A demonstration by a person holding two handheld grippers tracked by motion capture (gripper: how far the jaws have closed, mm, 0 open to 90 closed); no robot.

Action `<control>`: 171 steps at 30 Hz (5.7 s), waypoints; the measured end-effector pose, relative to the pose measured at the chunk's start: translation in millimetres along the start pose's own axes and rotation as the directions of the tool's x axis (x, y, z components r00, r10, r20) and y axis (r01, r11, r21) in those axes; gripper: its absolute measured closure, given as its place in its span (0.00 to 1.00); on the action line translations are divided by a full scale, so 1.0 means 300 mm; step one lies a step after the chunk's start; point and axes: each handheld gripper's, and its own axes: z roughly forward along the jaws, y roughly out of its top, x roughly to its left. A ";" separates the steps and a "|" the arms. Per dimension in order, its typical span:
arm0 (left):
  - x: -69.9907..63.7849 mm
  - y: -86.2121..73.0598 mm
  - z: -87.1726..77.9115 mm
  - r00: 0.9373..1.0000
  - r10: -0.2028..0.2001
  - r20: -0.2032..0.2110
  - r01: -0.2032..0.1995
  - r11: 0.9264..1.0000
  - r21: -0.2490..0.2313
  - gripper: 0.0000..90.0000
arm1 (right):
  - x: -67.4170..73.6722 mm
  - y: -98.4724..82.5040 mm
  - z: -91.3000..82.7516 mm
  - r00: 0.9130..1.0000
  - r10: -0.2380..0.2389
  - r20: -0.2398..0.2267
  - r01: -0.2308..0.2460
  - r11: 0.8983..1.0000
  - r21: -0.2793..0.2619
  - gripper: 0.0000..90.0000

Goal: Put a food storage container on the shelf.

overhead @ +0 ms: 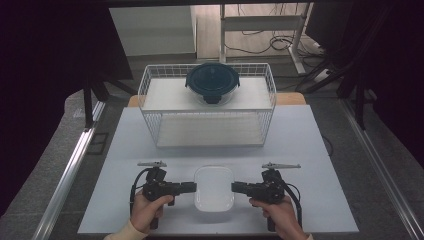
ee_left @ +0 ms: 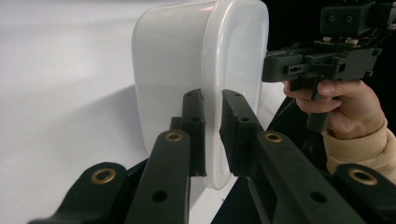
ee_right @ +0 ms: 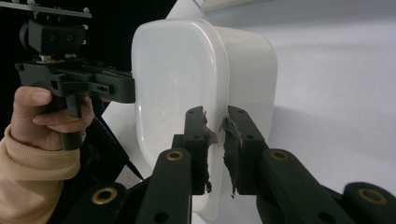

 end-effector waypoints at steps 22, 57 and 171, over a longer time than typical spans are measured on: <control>-0.068 0.040 -0.048 0.996 0.092 -0.017 -0.093 0.995 -0.028 0.90 | 0.067 0.042 -0.045 0.993 -0.114 0.016 0.115 0.992 -0.044 0.88; -0.144 0.188 -0.125 0.983 0.180 -0.042 -0.184 0.979 -0.093 0.90 | 0.165 0.211 -0.101 0.970 -0.243 0.032 0.245 0.965 -0.098 0.88; -0.154 1.002 -0.268 0.999 0.051 -0.014 -0.053 0.983 -0.175 0.87 | 0.248 1.042 -0.133 0.987 -0.155 0.051 0.160 0.980 -0.121 0.83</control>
